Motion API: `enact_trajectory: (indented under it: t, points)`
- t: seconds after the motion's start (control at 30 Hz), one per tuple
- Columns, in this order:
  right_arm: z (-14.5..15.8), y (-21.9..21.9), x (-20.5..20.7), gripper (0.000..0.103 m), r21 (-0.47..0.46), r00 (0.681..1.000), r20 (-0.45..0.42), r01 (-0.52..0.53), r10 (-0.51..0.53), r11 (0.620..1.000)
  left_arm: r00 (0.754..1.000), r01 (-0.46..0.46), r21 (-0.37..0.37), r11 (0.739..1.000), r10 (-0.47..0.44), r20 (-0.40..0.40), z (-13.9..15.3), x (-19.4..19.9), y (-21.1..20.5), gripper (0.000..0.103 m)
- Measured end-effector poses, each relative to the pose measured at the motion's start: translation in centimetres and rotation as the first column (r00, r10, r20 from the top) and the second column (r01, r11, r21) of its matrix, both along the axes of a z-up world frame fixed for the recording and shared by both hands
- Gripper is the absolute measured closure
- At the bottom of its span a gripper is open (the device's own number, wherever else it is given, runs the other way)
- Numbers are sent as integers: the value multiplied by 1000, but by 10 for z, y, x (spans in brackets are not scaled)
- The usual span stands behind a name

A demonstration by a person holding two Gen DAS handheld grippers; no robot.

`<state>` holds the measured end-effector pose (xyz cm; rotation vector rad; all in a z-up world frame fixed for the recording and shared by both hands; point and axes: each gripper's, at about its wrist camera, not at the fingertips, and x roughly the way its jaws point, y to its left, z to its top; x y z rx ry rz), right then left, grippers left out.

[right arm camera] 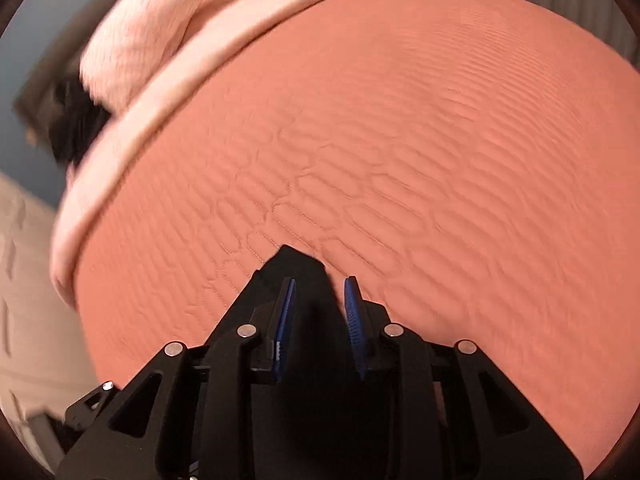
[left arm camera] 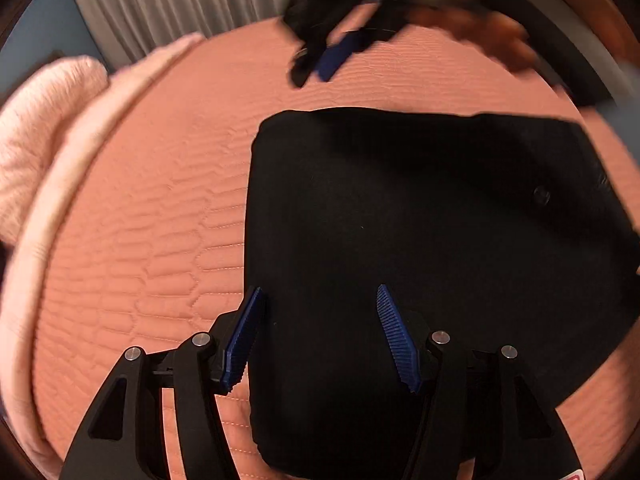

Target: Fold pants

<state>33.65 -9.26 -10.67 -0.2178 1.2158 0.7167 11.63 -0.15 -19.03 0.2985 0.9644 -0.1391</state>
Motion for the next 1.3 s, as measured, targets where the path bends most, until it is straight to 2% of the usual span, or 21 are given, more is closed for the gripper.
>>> enact_trajectory:
  t: [0.17, 0.23, 0.27, 0.4, 0.43, 0.53, 0.63, 0.67, 0.7, 0.77, 0.8, 0.83, 0.87, 0.9, 0.97, 1.0, 1.07, 1.1, 1.13, 1.2, 1.3]
  points:
    - [-23, 54, 0, 76, -176, 977, -52, -215, 209, 961, 999, -42, 1, 999, 42, -1, -6, 1, -5, 45]
    - [-29, 62, -7, 86, -248, 966, -48, -257, 253, 934, 999, -48, -29, 998, 48, -13, -8, 3, -2, 45]
    - [-31, 66, -6, 103, -283, 968, -37, -247, 247, 927, 999, -50, -43, 998, 50, -17, -9, 3, 0, 45]
    - [-32, 58, 24, 103, -304, 992, -3, -124, 129, 945, 998, -63, -60, 996, 63, -1, -13, 0, -1, 45]
    - [-29, 51, 37, 103, -391, 987, 142, -10, 71, 920, 997, -74, -68, 995, 74, -4, -14, -1, -1, 46]
    - [-11, 16, 69, 103, -233, 982, 146, 153, -121, 960, 995, -100, -99, 990, 102, 15, -15, -9, 2, 46]
    - [-3, 26, 54, 103, -138, 1000, -21, 19, -22, 990, 993, -110, -125, 986, 114, 24, -16, -11, 5, 46]
    - [-3, 38, 44, 97, -144, 998, -30, -55, 51, 988, 993, -113, -132, 985, 117, 26, -16, -12, 5, 46]
    - [-6, 49, 35, 65, -173, 995, -29, -104, 100, 979, 992, -115, -135, 984, 120, 27, -16, -11, 8, 46]
    - [-16, 74, 25, 28, -267, 986, 27, -149, 162, 952, 992, -122, -131, 984, 127, 28, -14, -12, 7, 46]
    - [-21, 81, 24, 28, -288, 984, 25, -162, 176, 944, 991, -126, -130, 983, 130, 28, -14, -14, 8, 46]
    - [-30, 83, 23, 39, -273, 980, -46, -199, 193, 941, 991, -129, -132, 983, 134, 27, -14, -10, 11, 46]
    - [-43, 88, 23, 93, -260, 976, -130, -204, 175, 944, 991, -129, -132, 983, 134, 28, -14, -9, 14, 46]
    - [-51, 92, 21, 100, -283, 976, -146, -200, 164, 938, 991, -129, -133, 983, 134, 30, -14, -9, 14, 46]
    - [-58, 101, 20, 101, -355, 973, -105, -231, 207, 906, 989, -135, -137, 981, 141, 35, -15, -10, 14, 46]
    - [-54, 96, 34, 101, -334, 987, -95, -154, 130, 930, 989, -137, -134, 981, 143, 38, -15, -11, 13, 46]
    - [-34, 85, 52, 103, -401, 990, 136, 29, 28, 916, 988, -142, -138, 980, 148, 37, -15, -15, 11, 46]
    - [-23, 76, 59, 103, -340, 988, 149, 78, -28, 937, 988, -144, -141, 979, 150, 36, -15, -27, 3, 46]
    - [-9, 63, 62, 103, -209, 992, 91, 106, -89, 972, 988, -144, -145, 979, 151, 35, -15, -28, 3, 46]
    - [3, 56, 37, 103, -105, 1000, 25, 19, -16, 994, 988, -145, -151, 978, 152, 30, -16, -25, 3, 46]
    - [-11, 48, -1, 103, -117, 1000, -9, -21, 20, 993, 988, -146, -155, 977, 153, 32, -17, -24, 7, 46]
